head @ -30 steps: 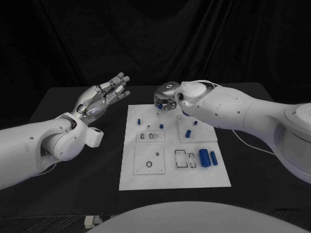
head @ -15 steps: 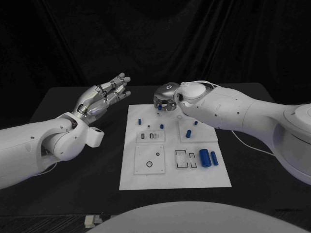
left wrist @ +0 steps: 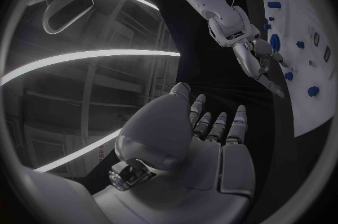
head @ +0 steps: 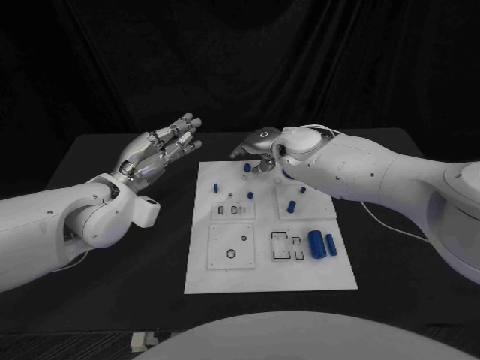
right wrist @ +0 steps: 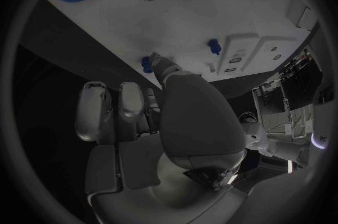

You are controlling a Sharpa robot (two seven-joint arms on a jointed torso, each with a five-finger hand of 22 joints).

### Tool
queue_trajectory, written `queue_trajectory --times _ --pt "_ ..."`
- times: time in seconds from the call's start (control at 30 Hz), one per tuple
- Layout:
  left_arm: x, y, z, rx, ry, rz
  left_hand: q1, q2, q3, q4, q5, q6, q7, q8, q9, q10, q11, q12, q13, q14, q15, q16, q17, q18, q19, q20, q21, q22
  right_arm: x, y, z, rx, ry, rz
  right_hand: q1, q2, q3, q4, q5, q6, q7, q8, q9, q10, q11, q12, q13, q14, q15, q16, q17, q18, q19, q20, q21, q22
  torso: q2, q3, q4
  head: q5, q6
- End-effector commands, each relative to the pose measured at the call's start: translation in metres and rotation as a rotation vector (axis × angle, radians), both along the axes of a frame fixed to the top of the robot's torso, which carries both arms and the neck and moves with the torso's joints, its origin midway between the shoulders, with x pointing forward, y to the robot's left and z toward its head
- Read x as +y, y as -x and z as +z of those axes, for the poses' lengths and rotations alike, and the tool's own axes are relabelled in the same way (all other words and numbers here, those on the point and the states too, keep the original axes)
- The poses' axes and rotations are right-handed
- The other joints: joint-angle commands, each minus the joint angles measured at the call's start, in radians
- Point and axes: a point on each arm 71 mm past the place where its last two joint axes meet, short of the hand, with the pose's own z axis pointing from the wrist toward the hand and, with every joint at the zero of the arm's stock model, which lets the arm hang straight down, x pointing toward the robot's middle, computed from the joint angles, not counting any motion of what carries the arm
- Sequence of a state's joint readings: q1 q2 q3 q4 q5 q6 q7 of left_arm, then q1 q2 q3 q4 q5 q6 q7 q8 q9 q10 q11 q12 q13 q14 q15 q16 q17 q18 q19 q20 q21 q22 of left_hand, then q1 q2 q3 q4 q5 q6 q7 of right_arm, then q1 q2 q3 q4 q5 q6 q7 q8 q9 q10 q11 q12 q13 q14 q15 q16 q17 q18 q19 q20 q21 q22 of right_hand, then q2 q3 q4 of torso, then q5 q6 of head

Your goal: Assemble the parts on the task board

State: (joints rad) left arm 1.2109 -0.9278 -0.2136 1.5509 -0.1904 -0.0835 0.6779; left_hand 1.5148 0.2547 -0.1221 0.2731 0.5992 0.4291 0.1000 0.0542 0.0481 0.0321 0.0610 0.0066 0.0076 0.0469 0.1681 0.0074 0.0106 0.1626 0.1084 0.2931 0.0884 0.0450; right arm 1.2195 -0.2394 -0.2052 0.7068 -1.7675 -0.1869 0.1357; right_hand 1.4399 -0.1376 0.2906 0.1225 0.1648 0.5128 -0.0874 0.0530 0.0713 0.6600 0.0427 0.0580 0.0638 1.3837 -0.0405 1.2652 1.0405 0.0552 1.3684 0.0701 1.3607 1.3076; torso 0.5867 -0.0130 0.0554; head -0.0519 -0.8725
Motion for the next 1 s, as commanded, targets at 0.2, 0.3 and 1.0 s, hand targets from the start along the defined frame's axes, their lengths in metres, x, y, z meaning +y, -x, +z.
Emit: queue_trajectory --times 0.2,0.3,1.0 --pt "0.002 0.002 0.003 -0.025 0.026 -0.005 0.010 -0.003 0.007 -0.001 0.006 0.011 0.001 0.004 0.001 0.004 0.006 0.002 0.001 0.003 0.007 0.005 0.002 0.009 0.004 0.000 0.004 0.001 -0.022 0.005 0.030 -0.155 -0.108 0.022 0.003 0.024 -0.033 0.016 -0.012 0.073 0.021 0.012 -0.001 0.097 -0.003 0.020 0.017 0.007 -0.004 0.007 0.003 0.018 -0.006 -0.001 -0.016 0.049 -0.001 0.0001 -0.0006 0.011 0.000" --pt "0.004 0.002 0.003 -0.025 0.024 -0.001 0.010 -0.003 0.007 -0.001 0.006 0.011 0.001 0.004 0.001 0.004 0.006 0.002 0.001 0.003 0.007 0.005 0.002 0.009 0.004 0.000 0.004 0.001 -0.034 0.010 0.043 -0.192 -0.142 0.050 -0.001 0.037 -0.043 0.026 -0.023 0.201 0.043 0.036 0.011 0.210 0.000 0.054 0.044 0.012 -0.004 0.006 -0.004 0.018 0.001 -0.002 -0.019 0.052 -0.001 -0.0002 -0.0012 0.014 0.000" --pt "0.004 0.001 -0.002 -0.012 0.018 -0.003 0.013 -0.005 0.011 -0.004 0.008 0.013 0.001 0.004 0.001 0.004 0.006 0.002 0.001 0.005 0.007 0.006 0.002 0.008 0.005 0.000 0.005 0.001 -0.127 0.024 0.042 -0.119 -0.209 -0.194 -0.219 -0.015 -0.111 0.170 -0.080 0.343 0.139 0.041 0.134 0.911 -0.077 1.513 1.507 0.187 -0.048 0.306 0.530 -0.047 0.185 -0.047 0.185 0.246 -0.005 -0.0064 -0.0064 0.018 0.000"
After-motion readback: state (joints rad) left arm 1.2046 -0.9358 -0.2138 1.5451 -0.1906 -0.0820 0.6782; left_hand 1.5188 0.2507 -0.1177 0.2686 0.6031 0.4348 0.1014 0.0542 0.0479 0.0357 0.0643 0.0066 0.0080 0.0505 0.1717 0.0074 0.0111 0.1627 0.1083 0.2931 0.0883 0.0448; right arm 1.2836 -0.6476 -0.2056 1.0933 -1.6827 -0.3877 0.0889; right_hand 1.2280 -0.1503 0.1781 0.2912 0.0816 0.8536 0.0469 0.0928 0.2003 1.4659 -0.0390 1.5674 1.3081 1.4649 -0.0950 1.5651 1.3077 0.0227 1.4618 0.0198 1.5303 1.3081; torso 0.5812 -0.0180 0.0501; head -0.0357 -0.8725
